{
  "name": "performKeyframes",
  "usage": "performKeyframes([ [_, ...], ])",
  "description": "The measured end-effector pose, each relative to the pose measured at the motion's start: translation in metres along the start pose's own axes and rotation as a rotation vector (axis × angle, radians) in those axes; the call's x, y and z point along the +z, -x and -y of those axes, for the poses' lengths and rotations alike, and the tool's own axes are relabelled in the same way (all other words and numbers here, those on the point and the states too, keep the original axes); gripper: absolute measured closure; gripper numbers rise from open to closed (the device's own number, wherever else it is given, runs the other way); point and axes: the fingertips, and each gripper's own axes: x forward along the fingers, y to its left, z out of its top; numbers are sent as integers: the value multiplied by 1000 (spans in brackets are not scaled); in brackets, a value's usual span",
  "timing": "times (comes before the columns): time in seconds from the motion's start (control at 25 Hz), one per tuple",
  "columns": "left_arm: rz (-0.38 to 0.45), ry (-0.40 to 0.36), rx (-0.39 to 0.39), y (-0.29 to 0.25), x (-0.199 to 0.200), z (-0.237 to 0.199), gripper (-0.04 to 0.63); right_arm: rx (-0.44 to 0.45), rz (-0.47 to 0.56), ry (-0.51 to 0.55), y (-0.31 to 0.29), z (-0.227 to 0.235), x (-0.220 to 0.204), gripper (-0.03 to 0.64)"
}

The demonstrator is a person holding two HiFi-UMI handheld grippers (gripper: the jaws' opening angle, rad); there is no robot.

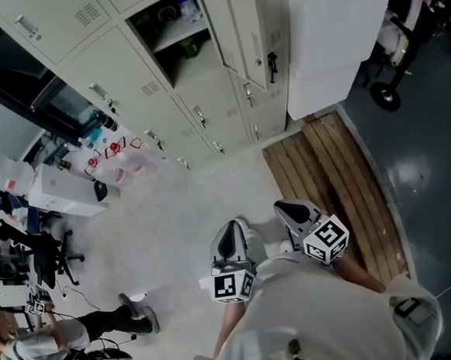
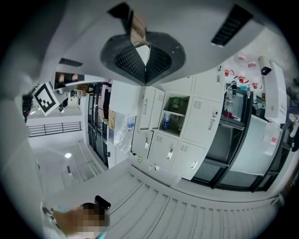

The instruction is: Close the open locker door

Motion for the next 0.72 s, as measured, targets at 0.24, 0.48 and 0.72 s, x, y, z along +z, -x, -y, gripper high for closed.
performKeyframes([
  [0.24, 13, 2, -40, -52, 12, -35, 588, -71, 4, 0, -38, 32, 15, 589],
  [0.48, 26, 7, -93, -114, 35, -82, 588, -120, 28, 5, -94, 57, 47, 588],
  [0.72, 34, -10, -119, -164, 56, -134, 588, -173, 48, -5, -154, 79, 68, 588],
])
